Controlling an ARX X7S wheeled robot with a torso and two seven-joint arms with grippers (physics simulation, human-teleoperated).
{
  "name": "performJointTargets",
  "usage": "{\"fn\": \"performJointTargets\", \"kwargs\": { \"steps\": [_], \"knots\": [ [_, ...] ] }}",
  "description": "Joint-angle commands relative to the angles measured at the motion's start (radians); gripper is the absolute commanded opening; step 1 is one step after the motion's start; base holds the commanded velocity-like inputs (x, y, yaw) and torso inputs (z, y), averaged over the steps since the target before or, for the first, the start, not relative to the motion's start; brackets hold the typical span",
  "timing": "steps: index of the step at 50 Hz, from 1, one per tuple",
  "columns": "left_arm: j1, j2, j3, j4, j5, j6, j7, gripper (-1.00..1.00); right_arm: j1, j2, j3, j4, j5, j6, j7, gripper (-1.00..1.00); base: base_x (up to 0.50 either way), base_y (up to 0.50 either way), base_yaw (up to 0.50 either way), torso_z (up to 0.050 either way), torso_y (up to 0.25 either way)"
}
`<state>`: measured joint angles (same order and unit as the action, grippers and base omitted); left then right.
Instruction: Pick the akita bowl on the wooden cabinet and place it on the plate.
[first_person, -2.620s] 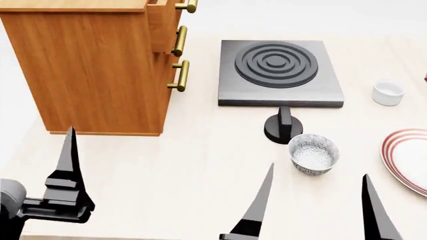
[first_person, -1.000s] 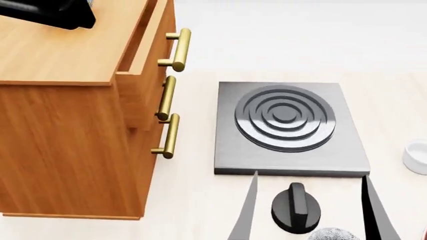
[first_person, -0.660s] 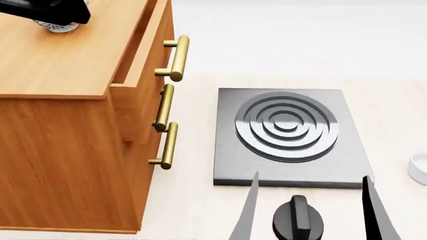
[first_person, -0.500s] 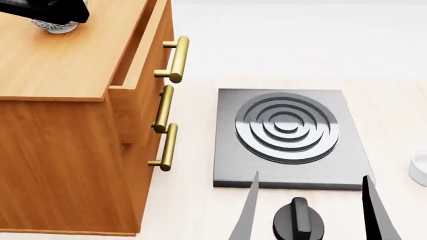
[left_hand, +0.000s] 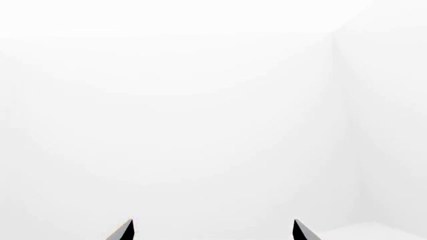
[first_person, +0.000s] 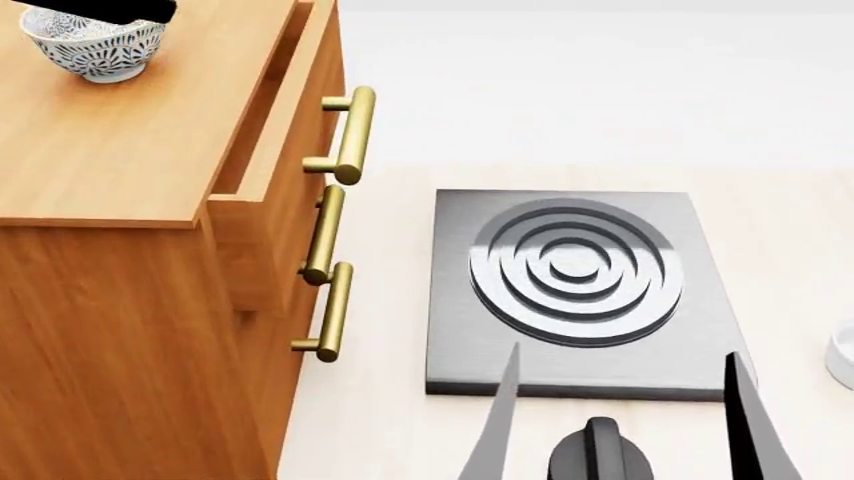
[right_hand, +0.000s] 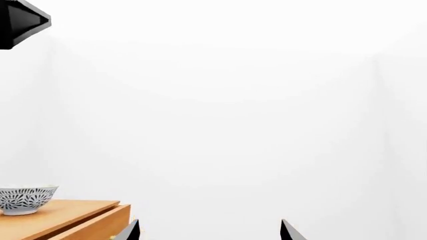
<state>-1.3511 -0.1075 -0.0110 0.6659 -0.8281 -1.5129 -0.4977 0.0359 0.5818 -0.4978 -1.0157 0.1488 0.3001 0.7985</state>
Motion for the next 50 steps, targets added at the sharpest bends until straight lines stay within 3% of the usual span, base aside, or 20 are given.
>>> {"fn": "performJointTargets", "kwargs": {
  "steps": [1,8,22,31,38,43,50],
  "knots": [
    [-0.113,-0.007,0.074,-0.098,0.007,0.025,-0.009,1.0,-0.001,0.007,-0.001,-0.001,0.003,-0.005,0.006,1.0,0.0,0.0,0.0,0.0,0.0],
    [-0.128,-0.016,0.124,-0.159,0.021,0.068,0.004,1.0,-0.007,0.013,0.003,0.001,0.007,-0.013,0.01,1.0,0.0,0.0,0.0,0.0,0.0],
    [-0.311,-0.03,0.123,-0.553,0.087,0.181,0.091,1.0,-0.002,0.017,-0.001,-0.002,0.007,-0.01,0.016,1.0,0.0,0.0,0.0,0.0,0.0],
    [-0.39,-0.03,0.183,-0.737,0.147,0.218,0.102,1.0,0.001,0.017,-0.006,-0.002,0.008,-0.009,0.019,1.0,0.0,0.0,0.0,0.0,0.0],
    [-0.456,-0.029,0.266,-0.881,0.201,0.31,0.166,1.0,0.006,0.017,-0.013,-0.004,0.007,-0.004,0.022,1.0,0.0,0.0,0.0,0.0,0.0],
    [-0.518,-0.028,0.389,-1.003,0.282,0.375,0.204,1.0,0.006,0.019,-0.015,-0.003,0.007,-0.009,0.023,1.0,0.0,0.0,0.0,0.0,0.0],
    [-0.586,0.0,0.419,-1.173,0.304,0.44,0.263,1.0,0.007,0.021,-0.017,-0.001,0.01,-0.011,0.026,1.0,0.0,0.0,0.0,0.0,0.0]
  ]
}}
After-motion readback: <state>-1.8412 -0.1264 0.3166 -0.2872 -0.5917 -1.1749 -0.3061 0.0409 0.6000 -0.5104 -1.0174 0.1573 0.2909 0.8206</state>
